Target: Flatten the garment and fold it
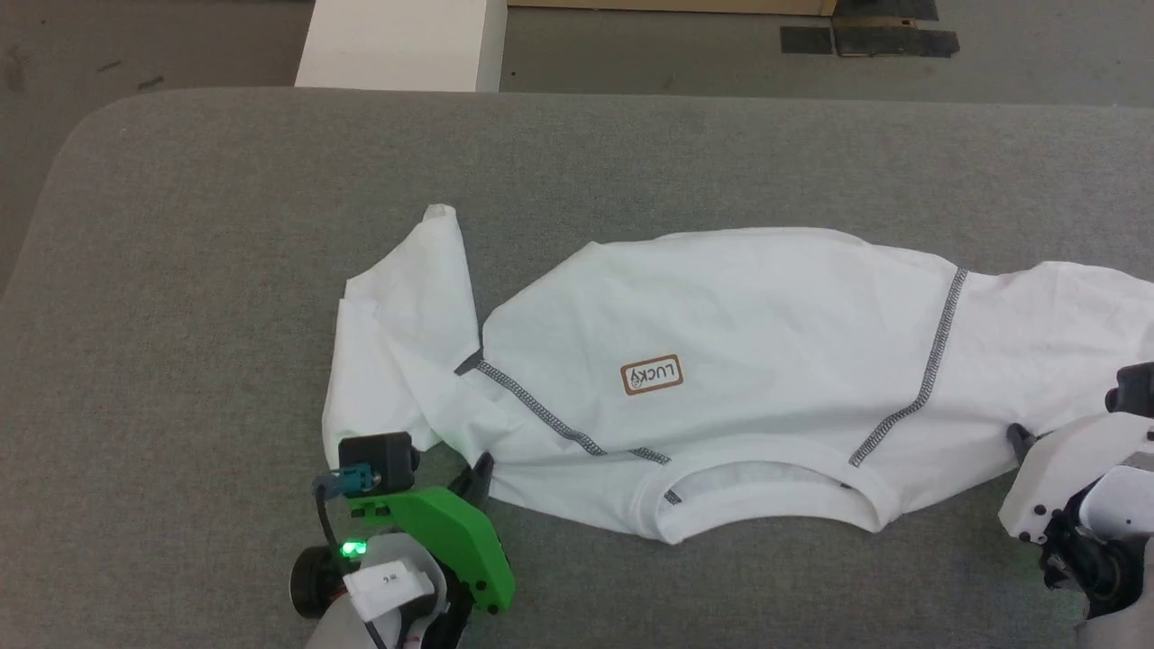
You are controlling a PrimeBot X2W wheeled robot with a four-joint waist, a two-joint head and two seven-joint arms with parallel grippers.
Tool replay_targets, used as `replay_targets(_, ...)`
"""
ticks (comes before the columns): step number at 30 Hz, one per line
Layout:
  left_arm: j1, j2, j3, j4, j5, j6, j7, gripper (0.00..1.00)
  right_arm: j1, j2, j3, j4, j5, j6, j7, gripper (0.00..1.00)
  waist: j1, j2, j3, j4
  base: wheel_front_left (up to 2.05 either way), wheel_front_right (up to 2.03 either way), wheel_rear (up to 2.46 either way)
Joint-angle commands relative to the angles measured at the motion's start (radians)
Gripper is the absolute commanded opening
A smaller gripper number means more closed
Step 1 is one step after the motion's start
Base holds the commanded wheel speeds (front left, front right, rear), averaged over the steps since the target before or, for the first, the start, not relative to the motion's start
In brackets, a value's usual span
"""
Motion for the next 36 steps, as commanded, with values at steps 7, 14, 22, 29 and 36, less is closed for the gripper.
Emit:
replay_targets(7,-0.018,0.008,0.036,-0.046,-0.067,-0.042,-0.064,0.0,0.052,0.007,0.018,-0.124,0.023,-0.001,-0.062,0.0,0.0,-0.0001,-0.049,-0.016,0.0,0.0,0.0)
replay_targets(14,-0.135,0.058,0.096,-0.243,-0.163,-0.089,0.011,0.0,0.026,-0.019,0.106,-0.407,-0.01,-0.001,0.02,0.0,0.0,-0.0001,-0.069,-0.066,0.0,0.0,0.0)
replay_targets(22,-0.493,0.102,0.169,-0.365,-0.22,-0.02,0.19,0.0,-0.27,-0.223,0.221,-0.525,0.029,-0.001,0.151,0.0,0.0,-0.0001,0.033,-0.109,0.0,0.0,0.0)
replay_targets(29,-0.858,0.129,0.213,-0.24,-0.187,0.038,0.218,0.0,-0.638,-0.357,0.328,-0.375,0.057,-0.001,0.16,0.0,0.0,-0.0001,0.193,-0.148,0.0,0.0,0.0)
replay_targets(36,-1.185,0.158,0.259,-0.083,-0.105,0.097,0.118,0.0,-0.993,-0.359,0.386,-0.168,0.025,-0.001,0.045,0.0,0.0,-0.0001,0.334,-0.193,0.0,0.0,0.0)
